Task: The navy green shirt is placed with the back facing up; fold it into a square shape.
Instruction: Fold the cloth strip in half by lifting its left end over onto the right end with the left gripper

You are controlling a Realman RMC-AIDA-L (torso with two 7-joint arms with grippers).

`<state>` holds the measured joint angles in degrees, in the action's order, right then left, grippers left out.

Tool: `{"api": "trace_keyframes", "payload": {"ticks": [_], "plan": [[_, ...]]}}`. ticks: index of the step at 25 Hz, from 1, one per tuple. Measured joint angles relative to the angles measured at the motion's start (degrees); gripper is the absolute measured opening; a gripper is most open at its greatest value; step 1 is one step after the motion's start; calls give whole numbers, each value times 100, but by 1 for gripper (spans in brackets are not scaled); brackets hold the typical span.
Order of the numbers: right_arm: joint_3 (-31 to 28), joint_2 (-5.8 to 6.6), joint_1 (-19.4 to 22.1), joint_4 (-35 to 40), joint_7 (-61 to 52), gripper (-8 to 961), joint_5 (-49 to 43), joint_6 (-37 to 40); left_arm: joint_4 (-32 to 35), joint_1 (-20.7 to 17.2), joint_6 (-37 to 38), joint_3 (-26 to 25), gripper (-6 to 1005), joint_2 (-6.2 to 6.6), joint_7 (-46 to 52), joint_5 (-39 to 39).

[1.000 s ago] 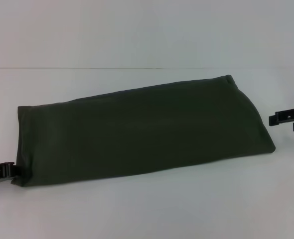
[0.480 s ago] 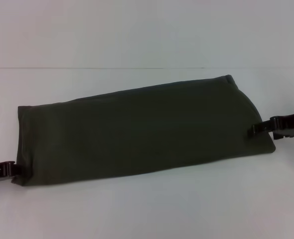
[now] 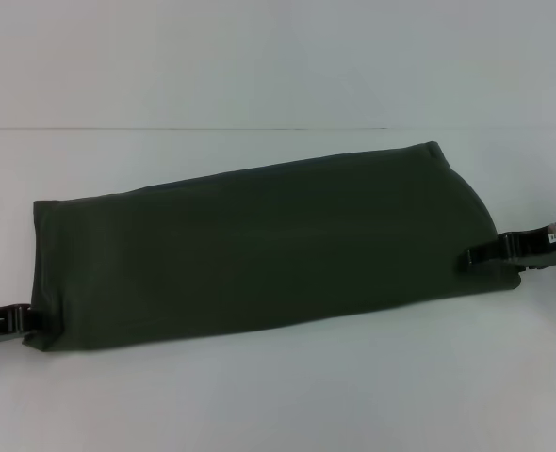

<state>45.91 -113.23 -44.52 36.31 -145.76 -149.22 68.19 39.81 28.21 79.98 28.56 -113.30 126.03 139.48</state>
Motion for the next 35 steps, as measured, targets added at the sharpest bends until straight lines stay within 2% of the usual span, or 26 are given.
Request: {"api": "trace_keyframes", "payload": {"ticks": [13, 19, 22, 27, 35], "plan": [[67, -37, 49, 53, 28, 851, -37, -25, 0, 10, 0, 0, 23, 2, 0, 0], [67, -34, 60, 42, 46, 640, -37, -22, 0, 13, 0, 0, 23, 8, 7, 0], [60, -27, 59, 51, 44, 384, -37, 3, 0, 15, 0, 0, 23, 16, 13, 0], [49, -7, 58, 53, 45, 172, -37, 11, 0, 15, 4, 0, 23, 21, 7, 0], [51, 47, 78, 44, 54, 58, -36, 143, 8, 20, 109, 0, 23, 69, 0, 0]]}}
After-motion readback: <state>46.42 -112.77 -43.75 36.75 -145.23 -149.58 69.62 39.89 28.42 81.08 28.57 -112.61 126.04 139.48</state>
